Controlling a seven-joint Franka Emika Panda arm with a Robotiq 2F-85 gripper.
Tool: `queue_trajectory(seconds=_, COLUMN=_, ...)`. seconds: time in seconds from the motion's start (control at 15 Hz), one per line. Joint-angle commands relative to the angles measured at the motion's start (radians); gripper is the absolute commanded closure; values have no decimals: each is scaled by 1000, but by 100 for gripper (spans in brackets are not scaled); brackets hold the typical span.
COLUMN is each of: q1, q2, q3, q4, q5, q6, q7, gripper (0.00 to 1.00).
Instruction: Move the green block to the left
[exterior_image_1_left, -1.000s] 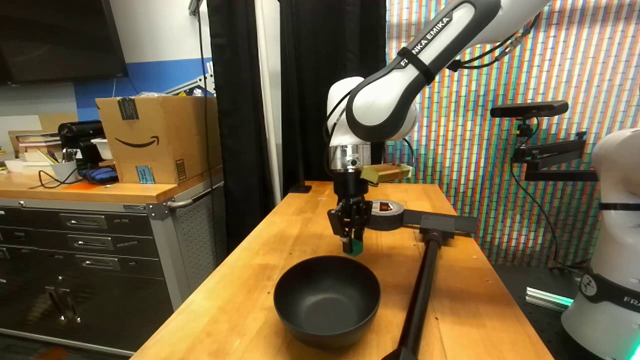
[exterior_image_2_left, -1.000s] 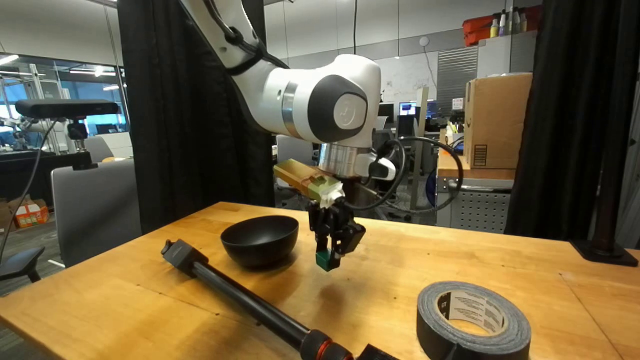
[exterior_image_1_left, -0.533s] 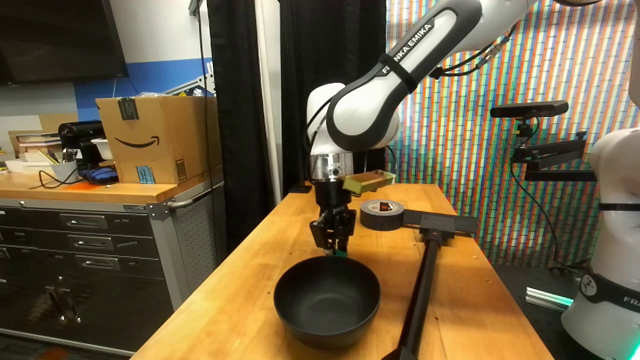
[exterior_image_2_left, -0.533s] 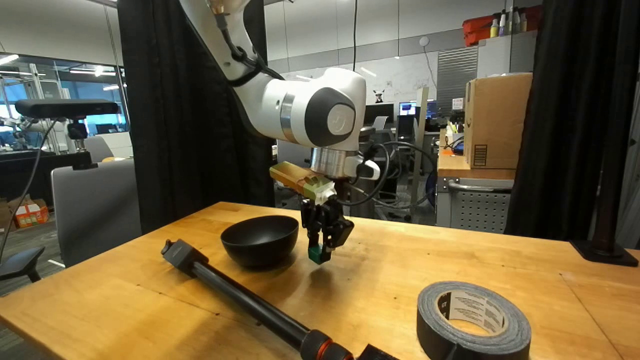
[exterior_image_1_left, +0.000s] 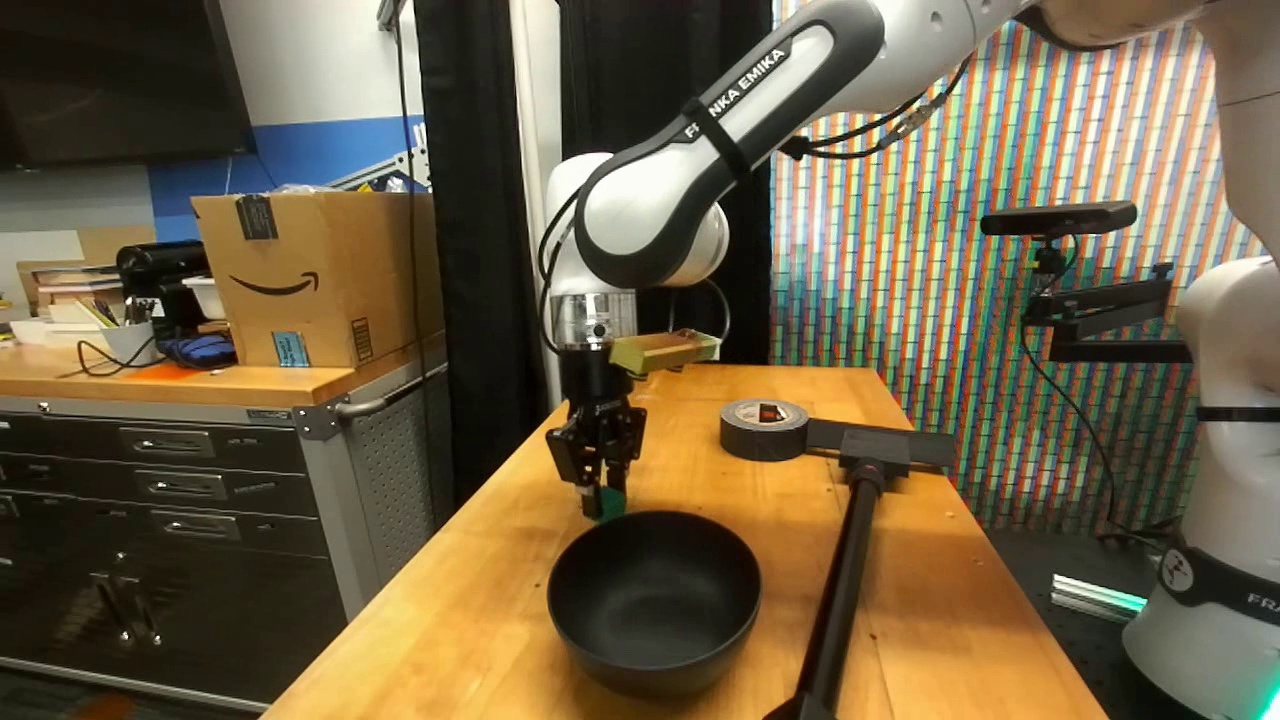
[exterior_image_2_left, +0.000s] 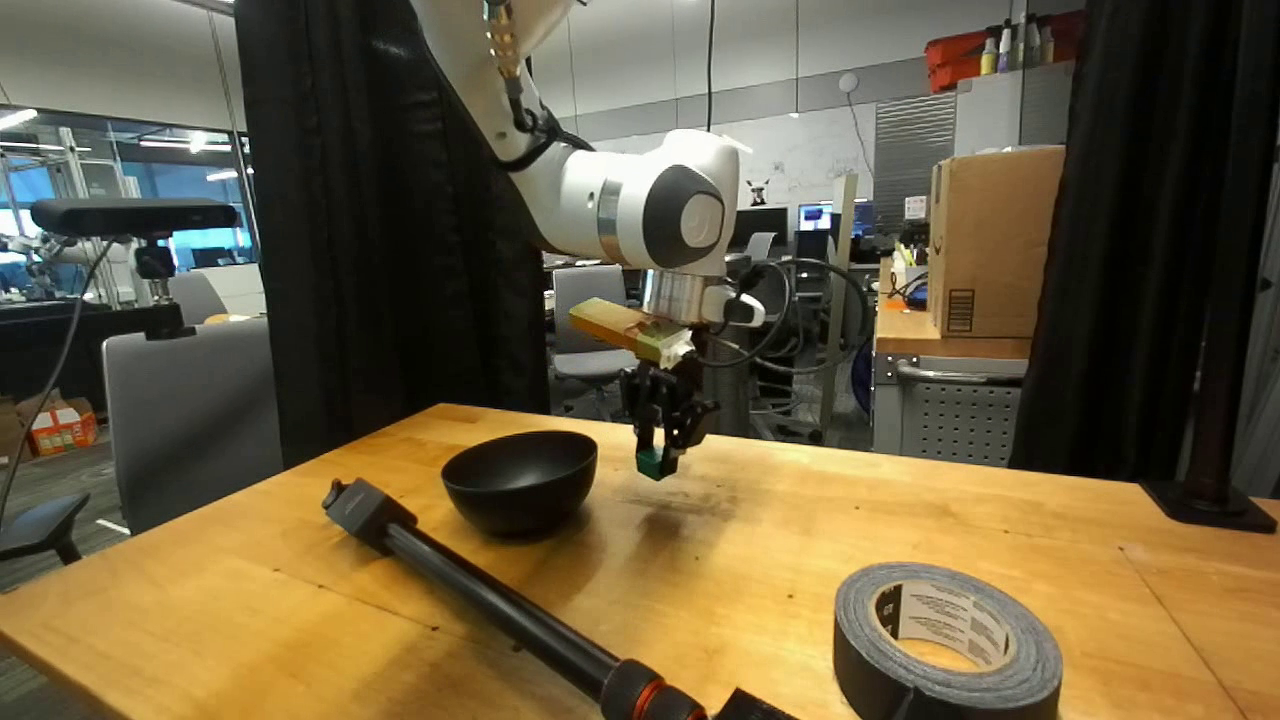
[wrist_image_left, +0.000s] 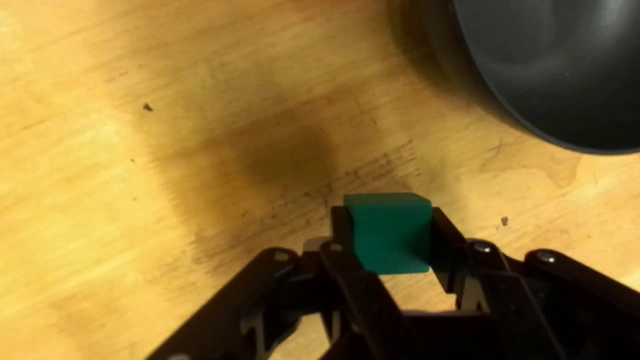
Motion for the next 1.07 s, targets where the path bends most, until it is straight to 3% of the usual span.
queue_trajectory(seconds=0.0, q1=6, q2=82, q3=-10, q4=149, q5=-38, q6=-66, q7=18, gripper=84)
queue_trajectory(seconds=0.4, q1=3, q2=171, q3=-14, q4=270, q5=-56, q6=-101, q7=11, gripper=84)
queue_trajectory(seconds=1.0, q1=12, q2=227, q3=-14, q4=356, q5=-50, q6=-147, q7=33, gripper=84)
